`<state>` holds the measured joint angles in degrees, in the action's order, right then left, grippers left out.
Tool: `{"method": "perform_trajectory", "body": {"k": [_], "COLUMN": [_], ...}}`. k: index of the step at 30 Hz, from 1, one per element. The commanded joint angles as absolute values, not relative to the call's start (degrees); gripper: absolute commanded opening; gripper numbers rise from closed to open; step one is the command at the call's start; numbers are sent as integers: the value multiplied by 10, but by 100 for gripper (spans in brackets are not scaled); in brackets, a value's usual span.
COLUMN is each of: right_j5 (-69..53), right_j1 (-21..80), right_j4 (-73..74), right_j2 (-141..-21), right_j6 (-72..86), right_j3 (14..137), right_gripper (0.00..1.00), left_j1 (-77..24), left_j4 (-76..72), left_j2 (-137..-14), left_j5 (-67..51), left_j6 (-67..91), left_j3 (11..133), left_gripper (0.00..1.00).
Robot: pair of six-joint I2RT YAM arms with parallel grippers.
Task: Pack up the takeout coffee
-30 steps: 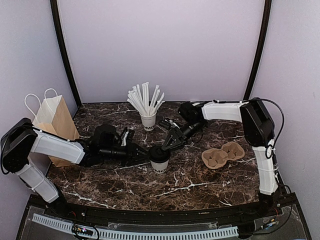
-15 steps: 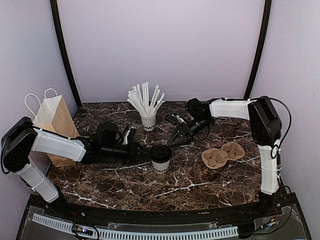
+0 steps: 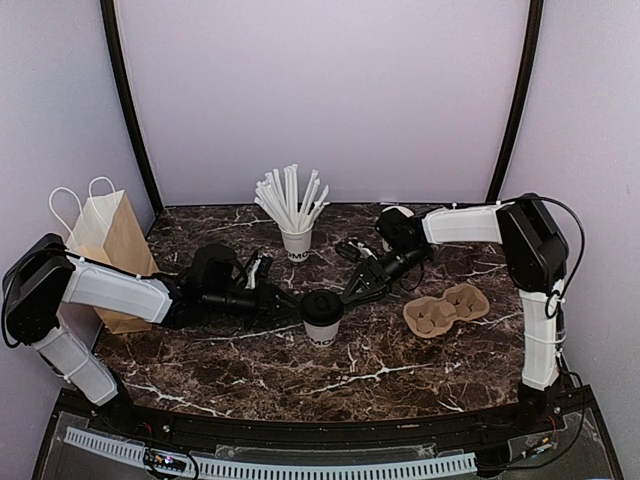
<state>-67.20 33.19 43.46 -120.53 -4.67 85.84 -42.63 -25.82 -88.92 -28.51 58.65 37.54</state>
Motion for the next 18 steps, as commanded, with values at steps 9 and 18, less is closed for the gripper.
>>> {"method": "perform_trajectory", "body": {"k": [9,18], "right_j5": [-488,-373], "right_j1": [345,324], "right_j4": [398,389], "right_j2": [-1249,-1264], "right_j6": [18,42], "right_j3": [806,806], "right_gripper": [39,29], "left_j1": [-428,-414], "left_j4": [-138,-229], "left_j2": [-967,-1050], "left_j5": [-249,-294], "left_j6": [570,591], "left_j3": [315,255], "left_gripper": [23,19]}}
